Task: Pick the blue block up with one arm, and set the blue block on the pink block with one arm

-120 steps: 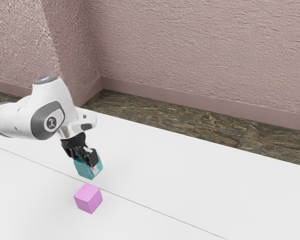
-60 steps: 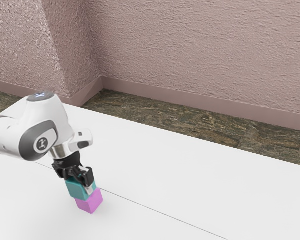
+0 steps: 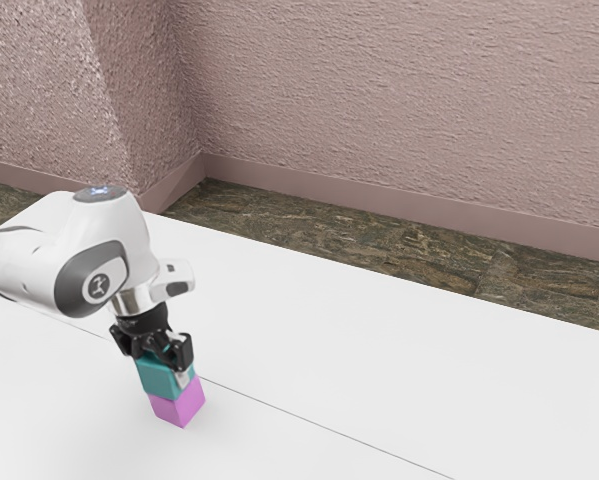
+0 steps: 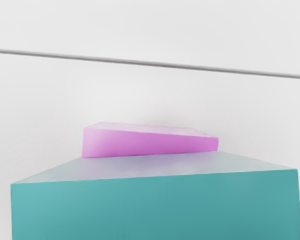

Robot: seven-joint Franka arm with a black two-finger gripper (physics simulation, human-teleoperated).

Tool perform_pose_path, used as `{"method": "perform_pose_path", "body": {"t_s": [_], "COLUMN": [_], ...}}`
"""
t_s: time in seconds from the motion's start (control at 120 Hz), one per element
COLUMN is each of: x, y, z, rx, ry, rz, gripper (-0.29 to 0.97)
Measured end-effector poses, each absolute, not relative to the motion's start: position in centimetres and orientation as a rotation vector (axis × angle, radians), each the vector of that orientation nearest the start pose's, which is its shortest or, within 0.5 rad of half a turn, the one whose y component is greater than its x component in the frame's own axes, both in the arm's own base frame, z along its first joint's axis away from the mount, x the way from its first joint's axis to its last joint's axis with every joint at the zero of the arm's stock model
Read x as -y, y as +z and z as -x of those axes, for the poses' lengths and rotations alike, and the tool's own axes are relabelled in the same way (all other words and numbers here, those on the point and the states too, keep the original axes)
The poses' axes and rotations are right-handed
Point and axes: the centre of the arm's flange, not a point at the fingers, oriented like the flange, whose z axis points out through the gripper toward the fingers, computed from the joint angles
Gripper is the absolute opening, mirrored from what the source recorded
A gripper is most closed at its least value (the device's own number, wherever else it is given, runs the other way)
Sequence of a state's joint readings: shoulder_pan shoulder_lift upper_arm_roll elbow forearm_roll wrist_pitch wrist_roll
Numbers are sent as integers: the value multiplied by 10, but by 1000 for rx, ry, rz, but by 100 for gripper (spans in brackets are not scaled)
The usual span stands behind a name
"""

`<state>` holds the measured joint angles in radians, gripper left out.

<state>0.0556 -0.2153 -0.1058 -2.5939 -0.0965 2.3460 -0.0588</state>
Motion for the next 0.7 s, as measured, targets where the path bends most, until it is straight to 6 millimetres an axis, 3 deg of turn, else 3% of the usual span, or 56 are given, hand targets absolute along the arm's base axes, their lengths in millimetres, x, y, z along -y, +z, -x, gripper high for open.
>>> {"method": "perform_pose_path", "body": {"t_s": [0.242, 0.492, 0.542, 0.6, 0.633, 0.7], "x": [19, 24, 27, 30, 30, 30], "y": [326, 332, 356, 419, 466, 550], "z": [-425, -428, -440, -471, -490, -510], "rx": [143, 130, 115, 100, 92, 27], "ry": [65, 39, -39, -194, -288, -415], "rz": [3178, 3189, 3192, 3195, 3192, 3133], "gripper": [31, 56, 58, 61, 62, 63]}}
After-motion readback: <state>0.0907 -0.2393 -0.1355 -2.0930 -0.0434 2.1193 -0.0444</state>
